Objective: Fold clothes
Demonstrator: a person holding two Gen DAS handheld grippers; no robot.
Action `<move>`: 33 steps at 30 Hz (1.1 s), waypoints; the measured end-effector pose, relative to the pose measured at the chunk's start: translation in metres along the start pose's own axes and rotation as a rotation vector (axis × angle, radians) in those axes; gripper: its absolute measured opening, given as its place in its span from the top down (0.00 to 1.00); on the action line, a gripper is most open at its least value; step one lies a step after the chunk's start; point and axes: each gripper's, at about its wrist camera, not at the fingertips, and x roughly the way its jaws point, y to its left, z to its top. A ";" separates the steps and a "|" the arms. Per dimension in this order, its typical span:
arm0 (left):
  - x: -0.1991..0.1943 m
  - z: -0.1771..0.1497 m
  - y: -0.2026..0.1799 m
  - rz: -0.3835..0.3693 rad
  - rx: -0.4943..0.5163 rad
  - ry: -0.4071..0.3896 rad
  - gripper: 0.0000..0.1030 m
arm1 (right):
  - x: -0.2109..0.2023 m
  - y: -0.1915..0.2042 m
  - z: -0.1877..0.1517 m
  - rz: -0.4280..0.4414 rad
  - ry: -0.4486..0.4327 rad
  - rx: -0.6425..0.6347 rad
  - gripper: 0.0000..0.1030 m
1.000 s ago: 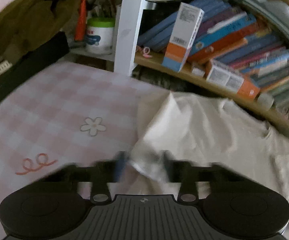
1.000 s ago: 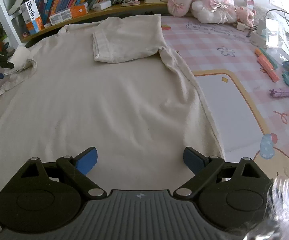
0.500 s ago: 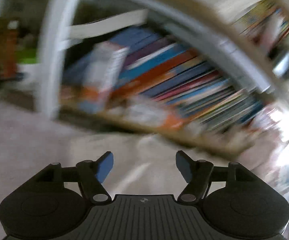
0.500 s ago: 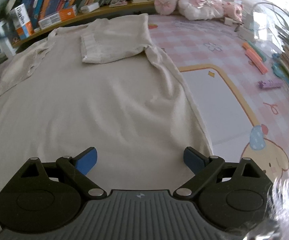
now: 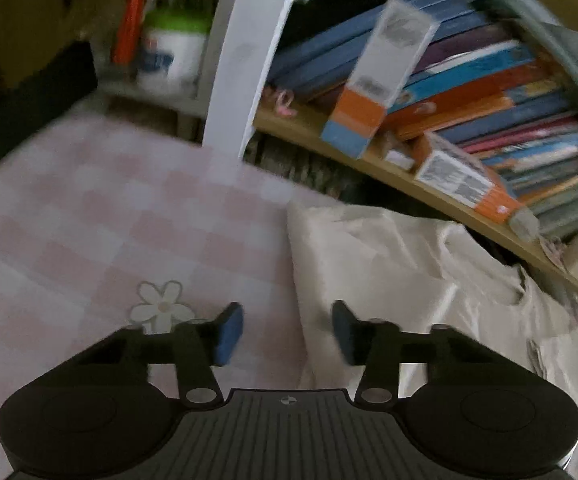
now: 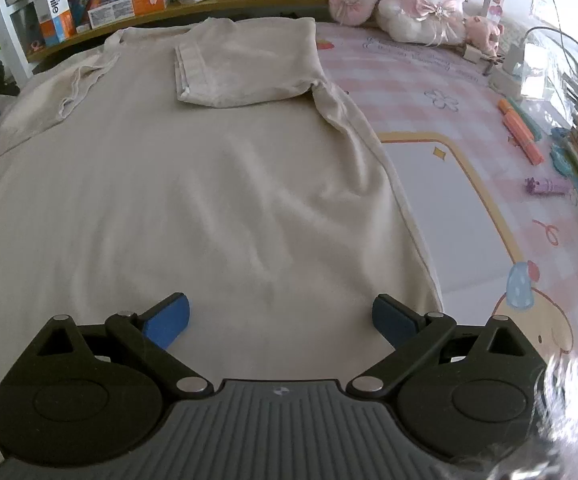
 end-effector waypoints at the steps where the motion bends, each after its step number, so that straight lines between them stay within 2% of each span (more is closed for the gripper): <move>1: 0.003 0.001 0.001 -0.009 -0.011 0.005 0.69 | 0.000 0.000 -0.001 -0.003 0.002 0.004 0.04; 2: 0.005 0.001 0.002 -0.019 -0.021 0.009 0.85 | 0.000 0.000 -0.001 -0.006 0.002 0.009 0.04; 3: 0.008 0.002 0.003 -0.029 -0.032 0.017 0.96 | 0.000 0.001 -0.001 -0.009 0.002 0.013 0.04; 4: 0.010 0.000 0.004 -0.041 -0.042 0.037 1.00 | 0.000 0.001 -0.001 -0.012 0.002 0.018 0.04; 5: 0.010 0.000 0.002 -0.027 -0.022 0.023 1.00 | 0.000 0.002 -0.001 -0.015 0.002 0.023 0.04; 8: 0.010 0.009 0.005 0.088 0.029 -0.046 1.00 | 0.000 0.004 -0.001 -0.023 0.000 0.035 0.04; 11: 0.020 0.020 0.009 0.128 0.040 -0.017 1.00 | 0.001 0.007 -0.001 -0.020 -0.005 0.031 0.04; 15: 0.022 0.015 0.001 0.138 0.135 -0.027 1.00 | 0.003 0.010 0.000 -0.020 -0.011 0.030 0.02; 17: 0.020 0.013 0.007 0.125 0.117 -0.035 0.93 | 0.004 0.010 0.000 -0.022 -0.012 0.035 0.01; 21: 0.002 0.013 0.031 0.096 0.041 -0.028 0.90 | 0.004 0.012 0.001 -0.029 -0.012 0.045 0.01; 23: -0.013 0.008 0.037 0.091 0.037 -0.035 0.90 | 0.005 0.012 0.002 -0.032 -0.011 0.050 0.00; 26: -0.040 -0.013 0.022 0.088 0.117 -0.066 0.90 | 0.006 0.014 0.003 -0.037 -0.013 0.056 0.00; 30: -0.072 -0.055 -0.022 0.000 0.338 -0.057 0.89 | 0.007 0.016 0.003 -0.041 -0.021 0.060 0.00; 32: -0.076 -0.079 -0.050 -0.047 0.477 -0.040 0.77 | 0.007 0.016 0.003 -0.040 -0.022 0.062 0.00; 33: -0.078 -0.092 -0.066 -0.064 0.559 -0.039 0.75 | 0.007 0.016 0.004 -0.039 -0.018 0.061 0.00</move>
